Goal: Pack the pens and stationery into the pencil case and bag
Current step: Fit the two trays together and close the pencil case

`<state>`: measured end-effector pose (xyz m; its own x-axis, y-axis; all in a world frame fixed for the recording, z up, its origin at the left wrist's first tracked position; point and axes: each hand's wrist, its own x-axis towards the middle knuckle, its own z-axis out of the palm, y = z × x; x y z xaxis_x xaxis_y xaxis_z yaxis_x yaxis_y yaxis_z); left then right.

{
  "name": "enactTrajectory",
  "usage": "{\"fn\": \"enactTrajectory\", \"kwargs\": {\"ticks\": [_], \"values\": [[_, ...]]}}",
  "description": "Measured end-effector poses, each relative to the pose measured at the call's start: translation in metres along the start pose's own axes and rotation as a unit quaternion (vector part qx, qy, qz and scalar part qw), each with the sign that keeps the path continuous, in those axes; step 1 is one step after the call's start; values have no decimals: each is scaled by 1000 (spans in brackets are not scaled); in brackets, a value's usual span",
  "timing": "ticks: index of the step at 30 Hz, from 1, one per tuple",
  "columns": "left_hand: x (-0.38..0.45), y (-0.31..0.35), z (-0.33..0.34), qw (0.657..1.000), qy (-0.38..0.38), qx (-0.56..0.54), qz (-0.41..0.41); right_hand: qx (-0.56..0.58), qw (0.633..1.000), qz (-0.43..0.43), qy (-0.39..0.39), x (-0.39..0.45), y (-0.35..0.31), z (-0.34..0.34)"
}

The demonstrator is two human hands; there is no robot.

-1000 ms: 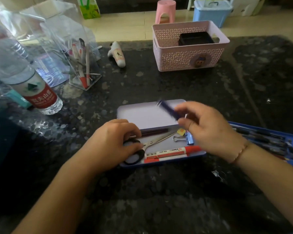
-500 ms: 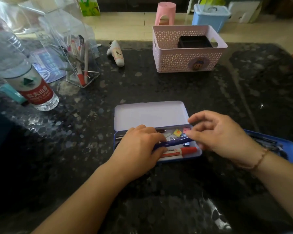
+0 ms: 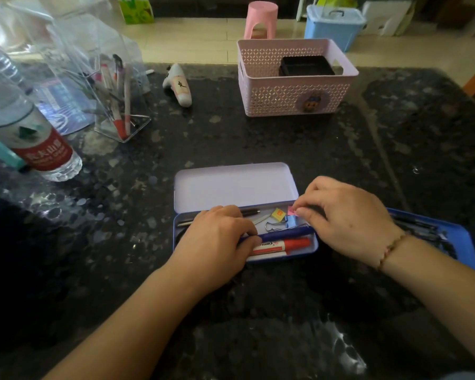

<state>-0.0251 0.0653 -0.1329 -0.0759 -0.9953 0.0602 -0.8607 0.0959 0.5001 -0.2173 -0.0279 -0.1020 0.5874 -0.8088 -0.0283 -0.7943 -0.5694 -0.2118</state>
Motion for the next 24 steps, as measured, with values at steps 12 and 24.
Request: {"fn": "enactTrajectory", "kwargs": {"ticks": [12, 24], "values": [[1, 1, -2, 998, -32, -30, -42, -161, 976, -6, -144, 31, -23, -8], [3, 4, -1, 997, -30, -47, -54, -104, 982, -4, -159, 41, -16, -6]]}}
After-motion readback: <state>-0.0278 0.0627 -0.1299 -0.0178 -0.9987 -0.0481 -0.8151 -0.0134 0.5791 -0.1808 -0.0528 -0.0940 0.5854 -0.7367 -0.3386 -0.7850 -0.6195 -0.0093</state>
